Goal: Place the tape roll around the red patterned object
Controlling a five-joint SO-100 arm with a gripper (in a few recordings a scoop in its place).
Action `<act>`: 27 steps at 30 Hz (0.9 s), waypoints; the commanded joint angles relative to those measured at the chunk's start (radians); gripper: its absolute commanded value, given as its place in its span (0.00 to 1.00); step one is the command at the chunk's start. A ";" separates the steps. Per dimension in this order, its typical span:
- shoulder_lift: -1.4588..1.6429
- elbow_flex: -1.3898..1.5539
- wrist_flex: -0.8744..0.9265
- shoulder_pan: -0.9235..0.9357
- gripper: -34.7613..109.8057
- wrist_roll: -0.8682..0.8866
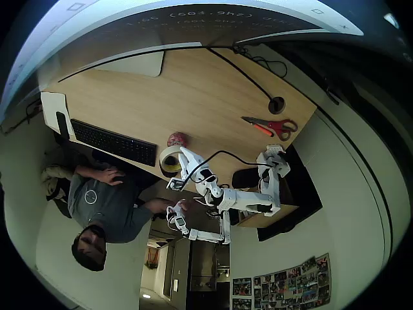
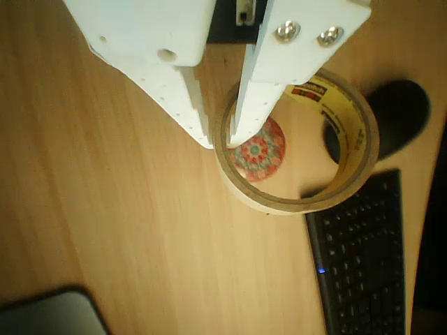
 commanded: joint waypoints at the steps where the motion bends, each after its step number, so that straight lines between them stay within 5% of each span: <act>1: 0.014 0.020 -0.023 -0.012 0.24 -0.006; 22: -0.087 0.048 -0.087 0.005 0.24 -0.006; 27: -0.091 0.038 -0.058 0.005 0.34 -0.006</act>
